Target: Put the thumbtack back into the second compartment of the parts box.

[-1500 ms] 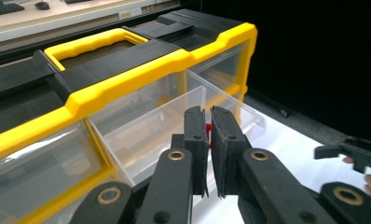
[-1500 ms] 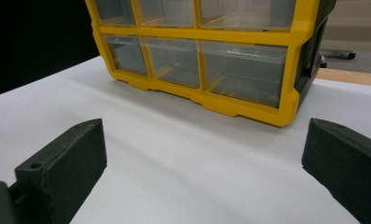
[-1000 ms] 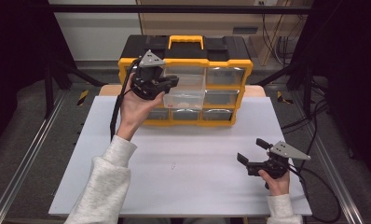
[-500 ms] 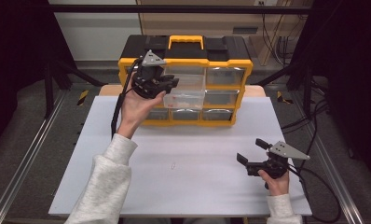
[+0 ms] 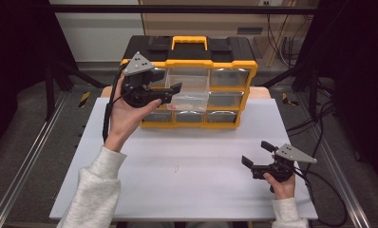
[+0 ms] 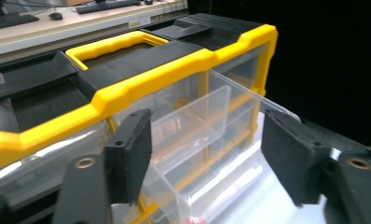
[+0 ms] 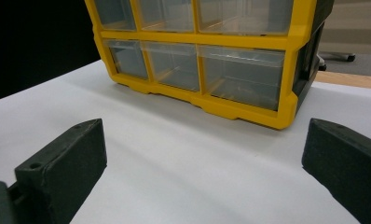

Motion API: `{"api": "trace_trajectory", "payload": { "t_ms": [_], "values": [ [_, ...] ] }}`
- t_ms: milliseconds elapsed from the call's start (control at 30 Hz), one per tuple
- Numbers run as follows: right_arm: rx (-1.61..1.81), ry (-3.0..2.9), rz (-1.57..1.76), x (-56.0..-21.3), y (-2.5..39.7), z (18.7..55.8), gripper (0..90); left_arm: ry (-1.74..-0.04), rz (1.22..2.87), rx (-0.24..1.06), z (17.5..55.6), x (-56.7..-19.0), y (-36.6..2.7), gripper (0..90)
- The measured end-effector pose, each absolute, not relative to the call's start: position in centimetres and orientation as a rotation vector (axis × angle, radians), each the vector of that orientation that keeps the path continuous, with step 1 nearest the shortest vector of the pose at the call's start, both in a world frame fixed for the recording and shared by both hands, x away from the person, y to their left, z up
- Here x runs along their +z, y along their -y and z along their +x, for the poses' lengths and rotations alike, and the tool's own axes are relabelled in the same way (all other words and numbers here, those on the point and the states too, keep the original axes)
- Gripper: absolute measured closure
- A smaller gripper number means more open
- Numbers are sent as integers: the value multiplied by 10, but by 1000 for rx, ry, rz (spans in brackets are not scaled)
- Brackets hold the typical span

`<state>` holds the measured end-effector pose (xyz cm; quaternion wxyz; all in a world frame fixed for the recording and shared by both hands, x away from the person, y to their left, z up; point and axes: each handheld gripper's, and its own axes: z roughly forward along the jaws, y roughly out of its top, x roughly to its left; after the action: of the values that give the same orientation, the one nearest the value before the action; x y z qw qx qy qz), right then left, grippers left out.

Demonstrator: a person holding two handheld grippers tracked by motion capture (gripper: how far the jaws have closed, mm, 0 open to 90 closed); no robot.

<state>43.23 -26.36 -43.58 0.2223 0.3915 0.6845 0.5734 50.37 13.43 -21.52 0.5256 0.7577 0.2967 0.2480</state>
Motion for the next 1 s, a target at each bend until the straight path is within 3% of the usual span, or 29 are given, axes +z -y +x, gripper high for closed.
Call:
{"api": "trace_trajectory", "payload": {
  "t_ms": [467, 1000],
  "values": [
    [1579, -1893, 1081, -436, 263, 433, 5, -695, 1786, 586, 478, -242, -157, 49],
    [1579, -1894, 1083, -437, 263, 432, 5, -751, 1809, 540, 460, -307, -176, 0]
  ]
}}
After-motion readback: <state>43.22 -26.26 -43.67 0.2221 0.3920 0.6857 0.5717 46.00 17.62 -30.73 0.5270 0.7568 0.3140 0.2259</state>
